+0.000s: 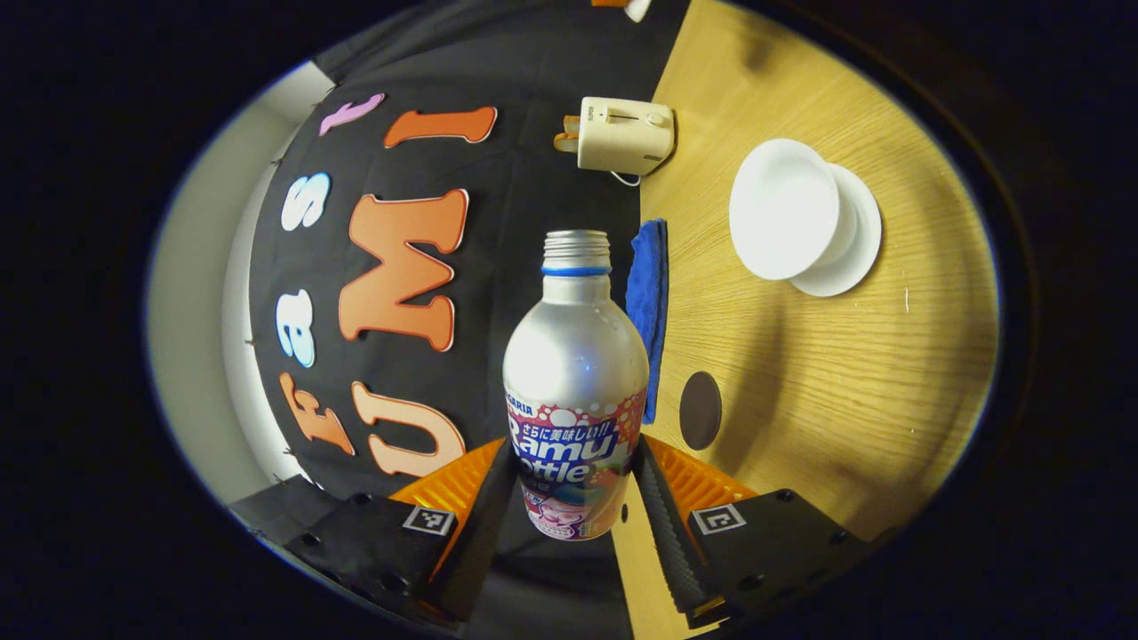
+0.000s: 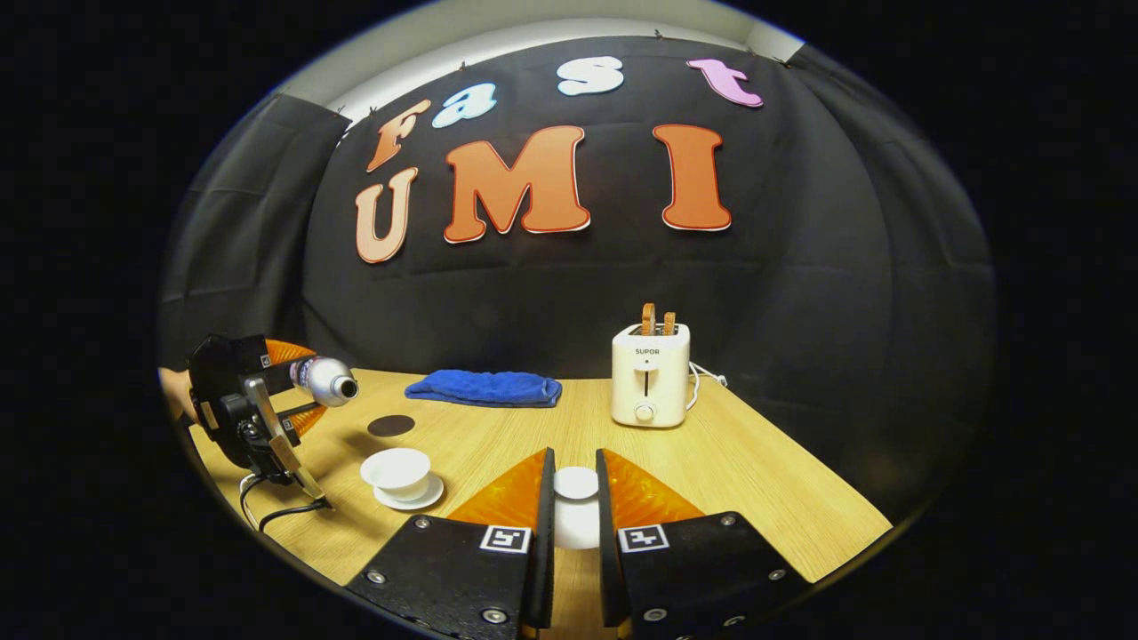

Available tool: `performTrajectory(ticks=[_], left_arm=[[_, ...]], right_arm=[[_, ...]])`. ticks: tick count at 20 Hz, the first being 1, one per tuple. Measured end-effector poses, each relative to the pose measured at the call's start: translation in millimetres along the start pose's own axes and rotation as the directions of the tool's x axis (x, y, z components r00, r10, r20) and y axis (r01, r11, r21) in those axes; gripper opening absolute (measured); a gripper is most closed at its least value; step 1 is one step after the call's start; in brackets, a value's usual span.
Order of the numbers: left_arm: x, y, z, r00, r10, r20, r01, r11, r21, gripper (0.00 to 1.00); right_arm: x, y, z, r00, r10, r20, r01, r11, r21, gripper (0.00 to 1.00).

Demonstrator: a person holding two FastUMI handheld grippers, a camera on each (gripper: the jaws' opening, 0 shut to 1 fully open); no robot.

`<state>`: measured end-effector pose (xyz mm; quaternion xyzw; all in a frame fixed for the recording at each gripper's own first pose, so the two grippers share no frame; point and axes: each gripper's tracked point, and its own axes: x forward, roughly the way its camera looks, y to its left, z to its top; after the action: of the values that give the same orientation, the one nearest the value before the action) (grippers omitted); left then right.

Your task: Open the teacup lid with one hand, grasp the water bottle and pour water into the teacup with the other hand; after pouring, place the water bottle on the coaster and then close the teacup lid.

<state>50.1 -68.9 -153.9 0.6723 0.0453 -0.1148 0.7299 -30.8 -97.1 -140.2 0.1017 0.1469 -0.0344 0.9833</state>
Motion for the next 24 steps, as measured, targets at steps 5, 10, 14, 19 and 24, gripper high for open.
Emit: performTrajectory(ticks=[5, 10, 14, 19, 24], left_arm=[[1.3, 3.3, 1.4, 1.0, -0.007, 0.008, 0.006, 0.993, 0.119, 0.85], [4.6, 8.9, 11.1, 0.999, -0.017, 0.045, 0.006, 0.971, 0.238, 0.79], [9.5, 13.7, 17.5, 0.998, -0.016, 0.066, -0.005, 0.954, 0.301, 0.82], [9.0, 21.8, 17.4, 0.997, -0.003, 0.074, -0.026, 0.923, 0.385, 0.8], [8.5, 25.8, 16.2, 0.997, 0.001, 0.078, -0.035, 0.897, 0.441, 0.82]], right_arm=[[-2.4, -2.7, -1.3, 1.0, -0.002, 0.0, 0.002, 1.0, 0.008, 0.22], [-3.7, -5.6, -5.0, 1.0, -0.015, -0.007, 0.015, 1.0, 0.004, 0.22], [-5.0, -6.8, -2.9, 1.0, -0.014, -0.002, 0.014, 1.0, 0.002, 0.22], [-5.6, -7.3, -3.9, 1.0, -0.004, 0.005, 0.004, 1.0, -0.011, 0.22], [-5.1, -8.4, -4.6, 1.0, 0.007, -0.001, -0.007, 1.0, -0.026, 0.22]])
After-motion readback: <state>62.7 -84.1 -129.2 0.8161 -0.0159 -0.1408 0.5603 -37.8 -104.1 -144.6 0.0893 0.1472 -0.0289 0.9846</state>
